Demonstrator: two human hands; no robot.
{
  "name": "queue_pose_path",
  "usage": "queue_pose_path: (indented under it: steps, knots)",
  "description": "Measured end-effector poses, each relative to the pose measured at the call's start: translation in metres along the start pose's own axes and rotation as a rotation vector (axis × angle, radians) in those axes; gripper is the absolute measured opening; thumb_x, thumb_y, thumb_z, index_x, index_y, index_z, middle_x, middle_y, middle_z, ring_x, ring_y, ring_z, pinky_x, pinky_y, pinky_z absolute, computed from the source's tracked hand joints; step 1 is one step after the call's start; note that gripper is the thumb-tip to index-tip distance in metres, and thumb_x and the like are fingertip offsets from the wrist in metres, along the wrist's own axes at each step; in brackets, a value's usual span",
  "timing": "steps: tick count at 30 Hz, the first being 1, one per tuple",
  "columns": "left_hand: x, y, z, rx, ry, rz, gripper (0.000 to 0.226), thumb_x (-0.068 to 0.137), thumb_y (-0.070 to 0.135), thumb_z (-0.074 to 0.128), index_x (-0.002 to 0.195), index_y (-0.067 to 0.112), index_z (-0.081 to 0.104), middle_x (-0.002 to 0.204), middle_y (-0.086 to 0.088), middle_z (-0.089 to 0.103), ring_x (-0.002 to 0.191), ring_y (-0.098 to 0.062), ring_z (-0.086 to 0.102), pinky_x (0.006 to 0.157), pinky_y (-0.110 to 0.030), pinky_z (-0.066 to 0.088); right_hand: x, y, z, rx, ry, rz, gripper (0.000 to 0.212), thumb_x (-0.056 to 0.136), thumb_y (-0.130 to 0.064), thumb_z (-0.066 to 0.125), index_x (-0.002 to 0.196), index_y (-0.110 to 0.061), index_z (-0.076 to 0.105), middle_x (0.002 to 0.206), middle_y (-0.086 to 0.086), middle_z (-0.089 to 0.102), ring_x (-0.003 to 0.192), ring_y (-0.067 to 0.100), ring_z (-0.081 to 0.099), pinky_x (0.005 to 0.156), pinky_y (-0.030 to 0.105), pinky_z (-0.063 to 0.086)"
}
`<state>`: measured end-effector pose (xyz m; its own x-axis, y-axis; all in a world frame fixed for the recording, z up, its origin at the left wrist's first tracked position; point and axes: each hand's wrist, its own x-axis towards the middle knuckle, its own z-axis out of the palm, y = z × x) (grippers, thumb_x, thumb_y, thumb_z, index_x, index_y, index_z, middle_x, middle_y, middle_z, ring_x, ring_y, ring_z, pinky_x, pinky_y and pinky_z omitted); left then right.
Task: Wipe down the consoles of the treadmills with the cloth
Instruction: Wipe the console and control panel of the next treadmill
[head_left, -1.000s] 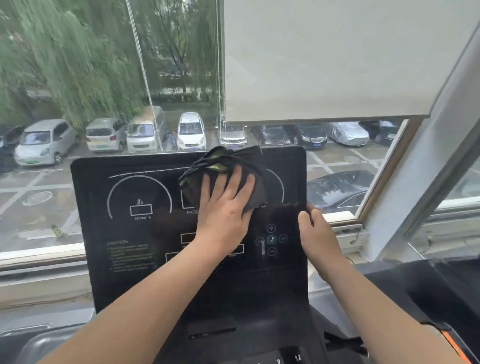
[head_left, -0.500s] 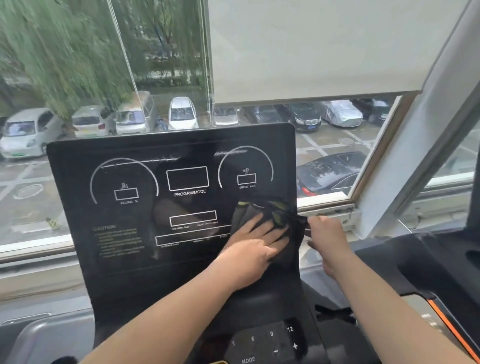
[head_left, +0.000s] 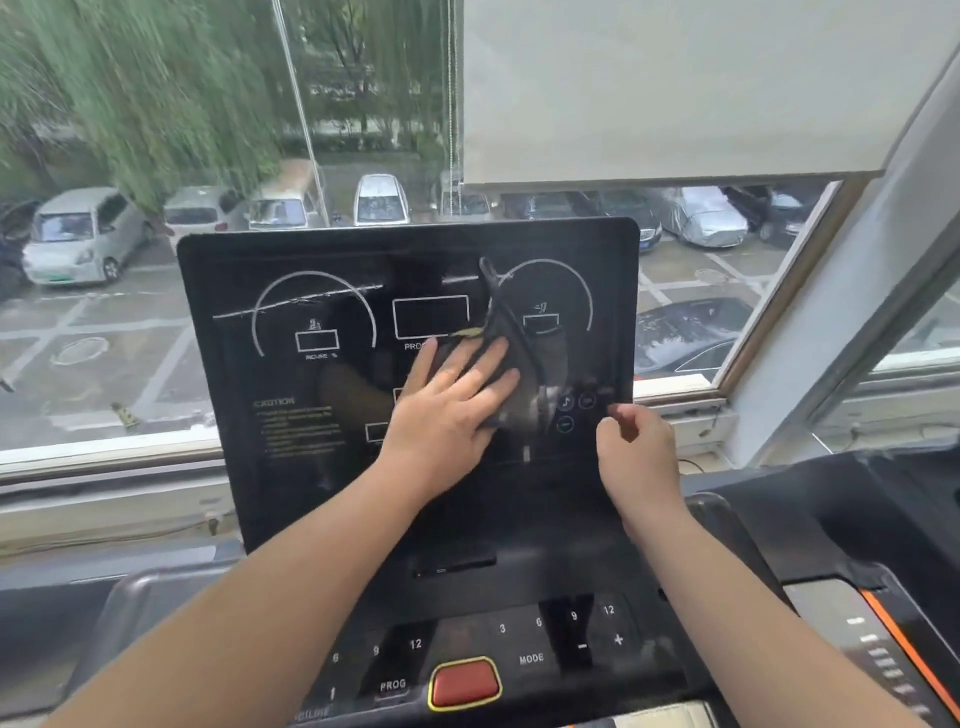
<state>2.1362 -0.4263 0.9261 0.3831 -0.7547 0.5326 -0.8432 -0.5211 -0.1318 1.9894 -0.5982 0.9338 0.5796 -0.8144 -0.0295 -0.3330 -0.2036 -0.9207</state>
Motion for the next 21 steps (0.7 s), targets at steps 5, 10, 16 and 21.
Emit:
queue_pose_path:
  steps: [5, 10, 16, 21]
  knots:
    - [-0.050, 0.009, 0.016, -0.081, -0.182, 0.136, 0.055, 0.083, 0.029, 0.048, 0.134, 0.031, 0.066, 0.157, 0.008, 0.050, 0.147, -0.019, 0.042, 0.125, -0.052, 0.018, -0.034, 0.004, 0.013, 0.016, -0.239, 0.008, 0.021, 0.102, -0.019, 0.054, 0.089, -0.022, 0.071, 0.082, 0.008, 0.072, 0.074, 0.019, 0.066, 0.067, 0.033, 0.056]
    - [-0.099, -0.014, 0.009, -0.097, -0.227, 0.185, 0.045, 0.081, 0.017, 0.065, 0.124, 0.028, 0.072, 0.148, 0.009, 0.059, 0.144, -0.015, 0.048, 0.123, -0.048, 0.022, -0.063, -0.002, 0.037, 0.014, -0.398, 0.093, 0.021, 0.103, -0.018, 0.053, 0.098, -0.020, 0.073, 0.081, 0.011, 0.075, 0.067, 0.015, 0.066, 0.065, 0.030, 0.058]
    - [-0.173, -0.060, -0.007, -0.127, -0.170, -0.044, 0.042, 0.079, 0.008, 0.065, 0.117, 0.025, 0.075, 0.135, 0.010, 0.069, 0.129, -0.016, 0.062, 0.117, -0.044, 0.037, -0.097, -0.005, 0.067, 0.092, -0.501, 0.194, 0.023, 0.102, -0.013, 0.050, 0.104, -0.011, 0.072, 0.077, 0.008, 0.069, 0.065, 0.019, 0.062, 0.064, 0.032, 0.055]
    - [-0.214, -0.078, -0.027, -0.157, -0.123, -0.246, 0.040, 0.077, 0.008, 0.052, 0.109, 0.012, 0.075, 0.111, -0.004, 0.078, 0.094, -0.031, 0.072, 0.079, -0.042, 0.059, -0.123, 0.009, 0.075, 0.050, -0.456, 0.161, 0.018, 0.101, -0.016, 0.055, 0.097, -0.013, 0.073, 0.072, 0.006, 0.070, 0.060, 0.015, 0.060, 0.058, 0.031, 0.051]
